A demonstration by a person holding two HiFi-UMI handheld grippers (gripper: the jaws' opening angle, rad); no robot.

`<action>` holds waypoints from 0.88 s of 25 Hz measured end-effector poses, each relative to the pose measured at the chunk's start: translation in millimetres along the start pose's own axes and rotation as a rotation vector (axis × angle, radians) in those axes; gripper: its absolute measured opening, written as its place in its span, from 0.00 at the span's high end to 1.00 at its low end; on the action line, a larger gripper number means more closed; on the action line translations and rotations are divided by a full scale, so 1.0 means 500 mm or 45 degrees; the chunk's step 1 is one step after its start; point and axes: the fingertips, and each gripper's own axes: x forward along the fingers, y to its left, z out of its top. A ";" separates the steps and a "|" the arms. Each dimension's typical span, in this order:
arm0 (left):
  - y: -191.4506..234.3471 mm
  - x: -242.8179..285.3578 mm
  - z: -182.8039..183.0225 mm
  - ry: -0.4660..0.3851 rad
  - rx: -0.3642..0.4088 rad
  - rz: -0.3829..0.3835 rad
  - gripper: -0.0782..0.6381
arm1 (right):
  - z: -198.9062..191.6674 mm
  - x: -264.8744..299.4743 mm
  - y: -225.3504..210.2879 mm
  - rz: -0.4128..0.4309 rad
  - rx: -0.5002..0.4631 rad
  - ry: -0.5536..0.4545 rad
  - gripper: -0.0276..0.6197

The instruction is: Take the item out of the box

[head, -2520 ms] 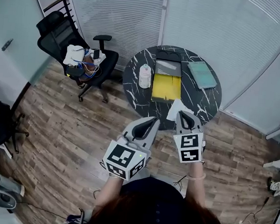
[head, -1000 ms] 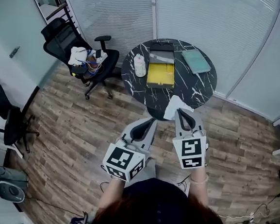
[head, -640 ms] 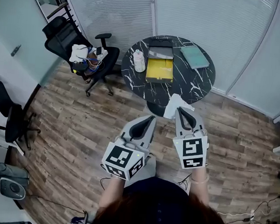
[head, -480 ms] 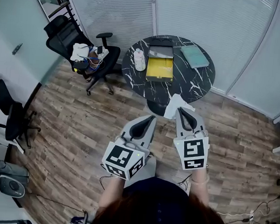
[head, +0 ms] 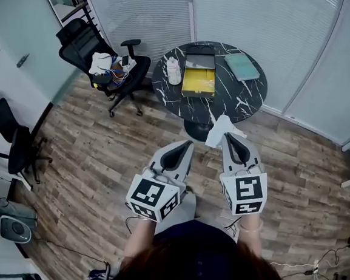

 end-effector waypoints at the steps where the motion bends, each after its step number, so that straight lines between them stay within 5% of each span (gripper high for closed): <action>1: -0.002 -0.002 0.000 -0.001 0.001 0.000 0.85 | 0.002 -0.005 0.000 0.000 0.010 -0.005 0.92; 22: -0.013 0.004 -0.006 0.019 0.014 -0.017 0.85 | 0.003 -0.023 0.001 -0.012 0.032 -0.021 0.92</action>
